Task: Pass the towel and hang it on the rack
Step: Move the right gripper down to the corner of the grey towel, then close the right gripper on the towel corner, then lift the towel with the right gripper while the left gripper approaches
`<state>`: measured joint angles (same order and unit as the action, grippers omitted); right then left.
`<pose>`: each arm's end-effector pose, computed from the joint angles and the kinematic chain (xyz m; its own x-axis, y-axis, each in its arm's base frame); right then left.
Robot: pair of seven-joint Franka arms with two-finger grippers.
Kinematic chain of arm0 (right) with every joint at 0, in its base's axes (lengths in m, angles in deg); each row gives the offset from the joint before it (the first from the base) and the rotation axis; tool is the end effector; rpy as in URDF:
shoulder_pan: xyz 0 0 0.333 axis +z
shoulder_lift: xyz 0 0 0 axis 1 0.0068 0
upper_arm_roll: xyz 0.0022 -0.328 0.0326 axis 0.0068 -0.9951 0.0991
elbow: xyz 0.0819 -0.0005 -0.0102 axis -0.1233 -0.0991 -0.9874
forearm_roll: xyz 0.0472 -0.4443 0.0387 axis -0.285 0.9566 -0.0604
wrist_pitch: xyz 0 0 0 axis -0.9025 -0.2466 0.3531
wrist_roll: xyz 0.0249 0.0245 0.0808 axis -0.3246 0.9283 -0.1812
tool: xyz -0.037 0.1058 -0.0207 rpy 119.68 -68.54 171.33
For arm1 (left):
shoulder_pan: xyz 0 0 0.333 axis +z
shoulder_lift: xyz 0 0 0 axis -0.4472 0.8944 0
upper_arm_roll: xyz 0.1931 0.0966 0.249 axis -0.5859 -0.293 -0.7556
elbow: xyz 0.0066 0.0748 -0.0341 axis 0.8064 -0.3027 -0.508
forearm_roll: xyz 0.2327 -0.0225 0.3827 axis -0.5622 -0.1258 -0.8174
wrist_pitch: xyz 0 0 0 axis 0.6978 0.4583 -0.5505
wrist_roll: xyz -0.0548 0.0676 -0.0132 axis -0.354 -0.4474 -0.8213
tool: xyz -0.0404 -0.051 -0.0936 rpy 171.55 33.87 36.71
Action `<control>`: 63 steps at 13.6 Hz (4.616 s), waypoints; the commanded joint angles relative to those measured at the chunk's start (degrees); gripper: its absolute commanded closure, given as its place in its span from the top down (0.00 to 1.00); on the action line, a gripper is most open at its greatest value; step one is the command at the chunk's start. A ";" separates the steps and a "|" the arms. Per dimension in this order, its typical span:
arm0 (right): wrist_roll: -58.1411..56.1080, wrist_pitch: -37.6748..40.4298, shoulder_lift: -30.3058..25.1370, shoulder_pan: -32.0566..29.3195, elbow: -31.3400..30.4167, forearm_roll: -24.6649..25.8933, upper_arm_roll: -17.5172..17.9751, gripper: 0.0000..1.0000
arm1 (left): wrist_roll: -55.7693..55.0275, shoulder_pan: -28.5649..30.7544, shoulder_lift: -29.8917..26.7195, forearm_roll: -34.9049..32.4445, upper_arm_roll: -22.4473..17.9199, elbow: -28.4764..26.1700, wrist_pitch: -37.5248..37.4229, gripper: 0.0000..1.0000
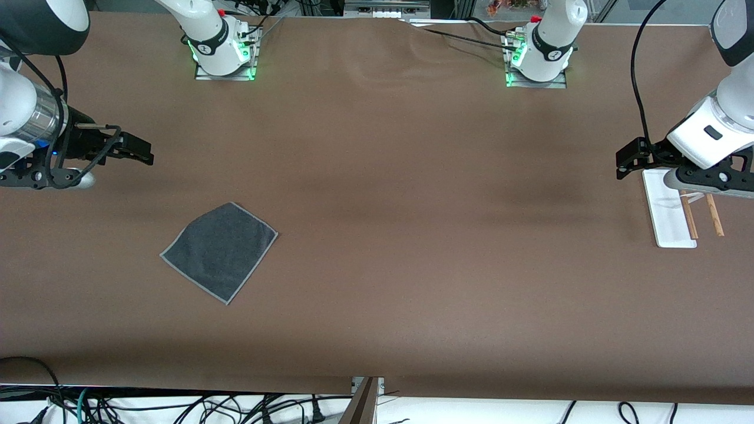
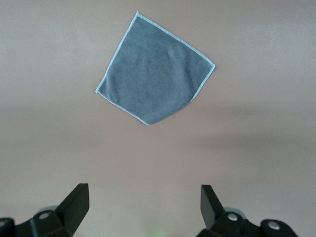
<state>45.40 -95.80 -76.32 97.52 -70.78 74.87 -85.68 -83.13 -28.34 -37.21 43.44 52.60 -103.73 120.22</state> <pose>0.6447 0.0653 0.5679 0.9927 -0.0063 -0.1206 -0.0102 -0.9995 -0.0311 0.6403 -0.0357 0.5714 0.9907 -0.1352 0.0154 -0.1347 -0.9904 -0.0311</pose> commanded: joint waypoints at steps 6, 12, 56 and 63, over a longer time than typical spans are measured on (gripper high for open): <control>-0.40 -0.52 -0.27 -0.26 -0.64 0.37 0.08 1.00 | -0.12 0.20 0.77 0.96 0.36 2.01 -2.33 1.00; -6.70 -4.19 3.23 -0.87 -0.99 3.17 -0.18 1.00 | -0.30 0.11 0.68 0.96 0.45 2.01 -2.42 1.00; -4.75 -23.94 26.55 -9.85 -0.39 -13.85 9.22 0.00 | 0.23 0.28 0.86 0.35 0.36 1.83 -3.04 1.00; 18.02 -10.12 23.82 -9.84 5.43 -24.13 15.10 0.00 | 0.14 -0.16 0.86 0.87 0.45 1.83 -3.04 1.00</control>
<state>57.34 -108.60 -51.13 88.12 -65.96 53.88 -72.53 -83.13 -28.31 -36.87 43.48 53.03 -103.47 118.50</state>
